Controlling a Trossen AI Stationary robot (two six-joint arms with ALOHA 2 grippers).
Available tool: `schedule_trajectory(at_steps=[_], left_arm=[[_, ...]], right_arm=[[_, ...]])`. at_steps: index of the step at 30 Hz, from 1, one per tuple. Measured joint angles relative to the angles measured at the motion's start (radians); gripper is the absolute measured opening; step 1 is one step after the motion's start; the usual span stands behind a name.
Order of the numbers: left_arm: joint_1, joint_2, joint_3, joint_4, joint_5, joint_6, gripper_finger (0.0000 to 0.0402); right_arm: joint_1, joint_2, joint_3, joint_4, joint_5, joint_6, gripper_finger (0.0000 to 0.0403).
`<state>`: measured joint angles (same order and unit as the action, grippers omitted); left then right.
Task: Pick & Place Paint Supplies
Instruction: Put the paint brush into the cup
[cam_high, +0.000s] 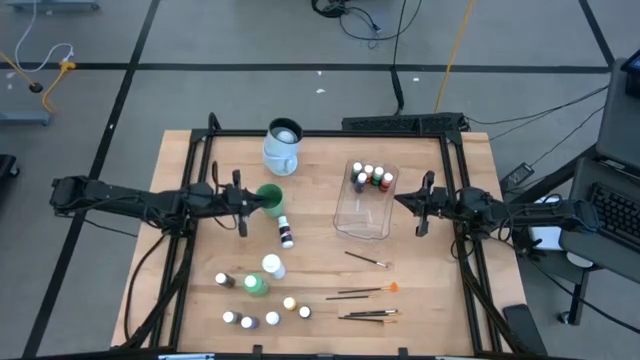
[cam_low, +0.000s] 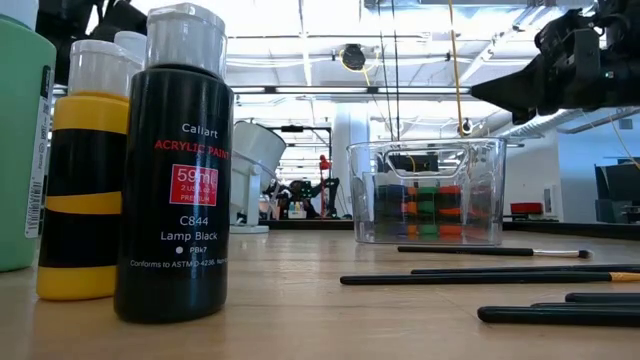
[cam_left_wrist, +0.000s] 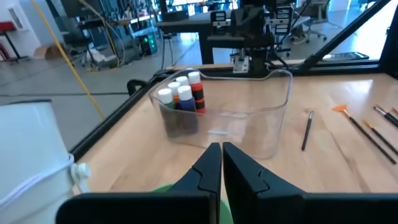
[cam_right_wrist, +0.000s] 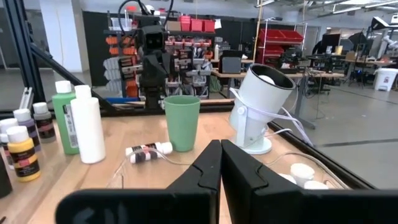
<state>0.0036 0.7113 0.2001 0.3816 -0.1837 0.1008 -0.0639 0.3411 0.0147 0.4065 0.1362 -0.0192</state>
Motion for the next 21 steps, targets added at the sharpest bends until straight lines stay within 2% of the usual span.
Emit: schedule_trajectory(at_steps=[5, 21], left_arm=[[0.0, 0.001, 0.0, 0.024, 0.0, 0.074, 0.0021], [0.0, 0.001, 0.0, 0.039, 0.0, 0.082, 0.0021]], right_arm=[[0.0, 0.013, 0.0, 0.0, 0.0, 0.006, 0.0004], [0.0, 0.069, 0.0, 0.013, -0.005, 0.008, 0.0004]])
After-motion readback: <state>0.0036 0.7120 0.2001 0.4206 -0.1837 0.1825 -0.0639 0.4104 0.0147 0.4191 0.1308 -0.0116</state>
